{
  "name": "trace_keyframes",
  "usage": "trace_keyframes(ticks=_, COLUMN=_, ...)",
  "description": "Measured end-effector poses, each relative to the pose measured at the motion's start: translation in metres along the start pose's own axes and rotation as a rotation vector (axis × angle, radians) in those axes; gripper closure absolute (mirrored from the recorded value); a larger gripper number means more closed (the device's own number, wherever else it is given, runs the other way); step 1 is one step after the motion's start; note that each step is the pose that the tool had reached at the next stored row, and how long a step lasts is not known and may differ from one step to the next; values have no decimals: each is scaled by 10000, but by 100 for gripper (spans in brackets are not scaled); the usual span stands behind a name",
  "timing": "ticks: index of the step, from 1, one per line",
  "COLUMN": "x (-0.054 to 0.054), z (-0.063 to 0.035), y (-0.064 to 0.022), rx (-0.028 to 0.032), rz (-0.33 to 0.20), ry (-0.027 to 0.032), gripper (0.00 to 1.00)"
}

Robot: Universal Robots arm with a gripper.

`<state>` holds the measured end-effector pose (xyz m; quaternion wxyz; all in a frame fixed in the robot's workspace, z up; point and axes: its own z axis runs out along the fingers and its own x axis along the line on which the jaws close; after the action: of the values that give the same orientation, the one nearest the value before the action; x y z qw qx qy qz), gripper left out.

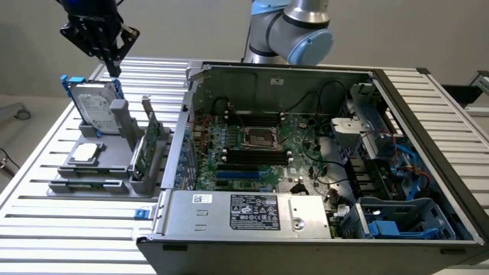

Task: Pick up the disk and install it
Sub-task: 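Reach for the disk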

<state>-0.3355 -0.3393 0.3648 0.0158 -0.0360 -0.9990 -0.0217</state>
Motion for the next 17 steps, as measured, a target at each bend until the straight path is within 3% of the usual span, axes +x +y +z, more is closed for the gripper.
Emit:
trace_keyframes(ticks=12, x=550, z=57, y=36, rx=22, rz=-1, ry=-2, gripper=89)
trace_keyframes(ticks=17, x=741, z=100, y=125, rx=22, rz=-20, ry=-25, gripper=89)
